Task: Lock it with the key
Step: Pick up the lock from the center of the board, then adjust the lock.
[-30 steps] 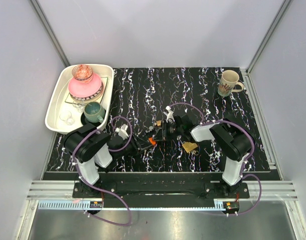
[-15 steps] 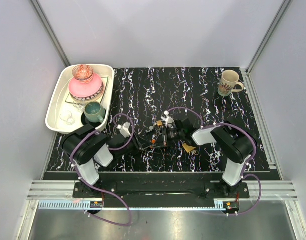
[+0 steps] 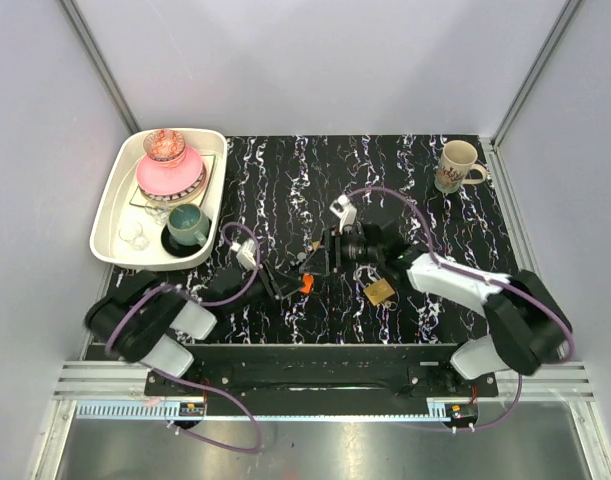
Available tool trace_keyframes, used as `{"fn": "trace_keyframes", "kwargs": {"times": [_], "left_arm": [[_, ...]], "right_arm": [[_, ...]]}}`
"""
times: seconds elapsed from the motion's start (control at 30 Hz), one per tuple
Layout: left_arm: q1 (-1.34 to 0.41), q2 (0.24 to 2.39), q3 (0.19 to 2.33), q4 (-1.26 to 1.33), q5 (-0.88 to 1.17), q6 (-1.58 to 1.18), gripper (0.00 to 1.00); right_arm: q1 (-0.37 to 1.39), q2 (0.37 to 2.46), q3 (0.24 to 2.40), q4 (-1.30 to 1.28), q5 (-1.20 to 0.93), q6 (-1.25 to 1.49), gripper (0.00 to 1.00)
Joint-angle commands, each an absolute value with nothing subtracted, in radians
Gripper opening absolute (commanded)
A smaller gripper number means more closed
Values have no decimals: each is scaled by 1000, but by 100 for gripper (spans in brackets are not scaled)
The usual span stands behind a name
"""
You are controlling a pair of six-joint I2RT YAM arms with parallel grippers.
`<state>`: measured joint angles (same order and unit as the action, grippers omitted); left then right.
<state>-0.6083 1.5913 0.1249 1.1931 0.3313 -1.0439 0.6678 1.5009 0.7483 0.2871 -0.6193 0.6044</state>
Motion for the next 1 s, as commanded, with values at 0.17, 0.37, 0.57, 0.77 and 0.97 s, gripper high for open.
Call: {"fn": "trace_keyframes", "kwargs": {"times": [0.17,0.37,0.57,0.77,0.97], "left_arm": [[-609,963,437,449,172,-652,0],[-578,796,641,28,150,-535,0],[-511,724,707,-117,322,-548,0],[-503,666,709,-103,457,-468,0],[-503,560,687,-26,575,-403,0]], "right_arm": [[657,1169,880,-40,-404,312,83],[657,1046,899,-109,-345,193,97],[680,1006,899,-101,-371,144,98],[678,1086,919,-20,-489,333,98],[678,1224,1003,63,-679,572,97]]}}
